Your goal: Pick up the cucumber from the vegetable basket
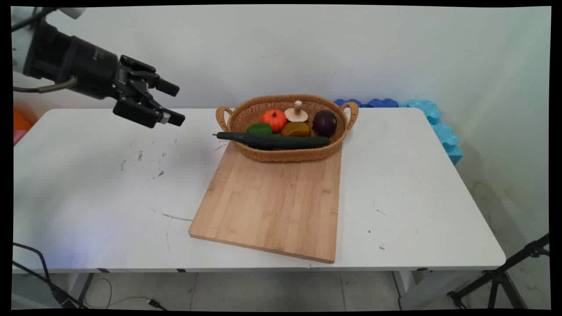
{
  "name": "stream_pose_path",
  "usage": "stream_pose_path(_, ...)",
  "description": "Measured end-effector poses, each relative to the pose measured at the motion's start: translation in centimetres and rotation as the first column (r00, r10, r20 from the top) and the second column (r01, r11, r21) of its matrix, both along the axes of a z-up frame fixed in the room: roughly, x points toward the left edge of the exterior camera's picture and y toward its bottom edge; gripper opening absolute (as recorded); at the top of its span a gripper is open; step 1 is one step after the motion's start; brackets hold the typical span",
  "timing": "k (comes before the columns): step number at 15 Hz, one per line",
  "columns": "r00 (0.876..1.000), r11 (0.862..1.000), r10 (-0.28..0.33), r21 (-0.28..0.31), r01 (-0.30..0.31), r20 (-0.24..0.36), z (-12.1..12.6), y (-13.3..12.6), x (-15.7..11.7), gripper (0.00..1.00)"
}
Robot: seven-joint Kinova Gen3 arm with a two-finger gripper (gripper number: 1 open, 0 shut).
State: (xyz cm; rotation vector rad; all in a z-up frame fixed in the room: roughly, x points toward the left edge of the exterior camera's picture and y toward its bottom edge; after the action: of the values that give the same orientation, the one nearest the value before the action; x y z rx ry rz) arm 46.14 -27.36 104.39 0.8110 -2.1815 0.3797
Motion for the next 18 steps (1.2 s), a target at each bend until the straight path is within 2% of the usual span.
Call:
stream_pose_path(5, 0.999, 0.999, 0.037, 0.006, -0.037, 0.015, 0.0, -2.3, -0.9, 1.0)
stream_pose_path(9, 0.997, 0.997, 0.074, 0.01, -0.074, 0.03, 0.0, -5.4, -1.4, 1.0)
stream_pose_path(14, 0.989, 0.992, 0.119, 0.023, -0.122, 0.085, -1.3, -10.2, -2.5, 1.0)
stream_pose_path(18, 0.983, 0.988, 0.129, 0.065, -0.138, 0.13, -3.2, -14.1, -4.5, 1.0)
